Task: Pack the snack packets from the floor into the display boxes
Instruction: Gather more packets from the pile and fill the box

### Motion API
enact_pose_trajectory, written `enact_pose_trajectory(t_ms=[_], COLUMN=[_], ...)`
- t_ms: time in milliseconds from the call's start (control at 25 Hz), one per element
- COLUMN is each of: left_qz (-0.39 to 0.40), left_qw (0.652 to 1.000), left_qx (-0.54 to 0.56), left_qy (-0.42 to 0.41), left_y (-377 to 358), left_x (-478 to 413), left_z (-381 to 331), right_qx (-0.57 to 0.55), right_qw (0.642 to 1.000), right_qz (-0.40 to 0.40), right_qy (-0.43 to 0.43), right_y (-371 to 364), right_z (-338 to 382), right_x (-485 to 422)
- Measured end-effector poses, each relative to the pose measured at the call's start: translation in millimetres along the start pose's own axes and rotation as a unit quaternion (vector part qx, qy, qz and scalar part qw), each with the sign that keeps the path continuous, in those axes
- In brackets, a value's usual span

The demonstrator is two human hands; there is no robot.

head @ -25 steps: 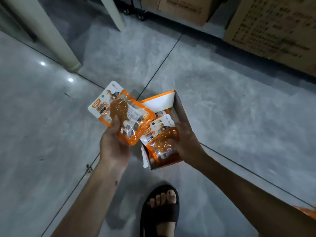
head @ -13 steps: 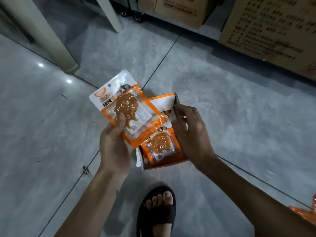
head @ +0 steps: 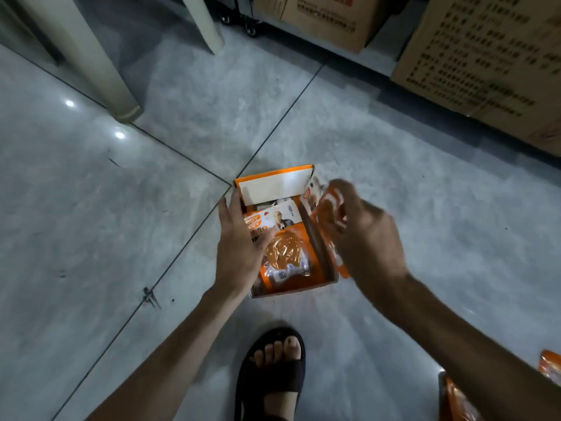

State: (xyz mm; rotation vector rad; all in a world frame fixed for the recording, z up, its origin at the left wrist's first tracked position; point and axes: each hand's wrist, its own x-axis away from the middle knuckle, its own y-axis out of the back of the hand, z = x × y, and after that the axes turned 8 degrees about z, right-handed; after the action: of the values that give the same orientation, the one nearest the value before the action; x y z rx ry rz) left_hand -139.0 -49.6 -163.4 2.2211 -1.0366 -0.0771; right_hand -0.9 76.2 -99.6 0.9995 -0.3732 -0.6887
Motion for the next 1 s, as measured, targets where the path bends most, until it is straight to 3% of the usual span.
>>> enact_pose_trajectory(t_ms=[80,160,240,360,520,760,1000], left_qz=[-0.008,-0.016,-0.024,-0.026,-0.032,-0.029,-0.027], left_qw=[0.996,0.989,0.988,0.988,0.99,0.992,0.993], left_qx=[0.091,0.147,0.152,0.148,0.133,0.115,0.109], left_qy=[-0.004,0.016,0.026,0.029,0.041,0.04,0.026], left_y=[-6.8,-10.4,-12.3,-12.2,-15.5,-17.8,-15.4], left_x=[-1.3,-0.6,0.1,0.9,1.4,0.4,-1.8], left_z=[3.9,3.6,4.2,5.3,8.7,9.1,11.9], right_qx=[0.104,0.129,0.116,0.124,0.117,0.037,0.088], right_qw=[0.994,0.99,0.988,0.989,0.98,0.988,0.99], right_qz=[0.001,0.061,0.096,0.072,0.15,0.137,0.093], right_qy=[0.023,0.003,-0.018,-0.038,-0.057,-0.06,-0.06], right_y=[-22.5,-42.3,-57.5,-69.6,-85.3,-85.0,-71.2], right_z=[12.3,30.7,45.1,52.5,32.2,17.1,3.3], right_x=[2.5,-1.4,-0.6,-2.5,-2.0,12.1,20.1])
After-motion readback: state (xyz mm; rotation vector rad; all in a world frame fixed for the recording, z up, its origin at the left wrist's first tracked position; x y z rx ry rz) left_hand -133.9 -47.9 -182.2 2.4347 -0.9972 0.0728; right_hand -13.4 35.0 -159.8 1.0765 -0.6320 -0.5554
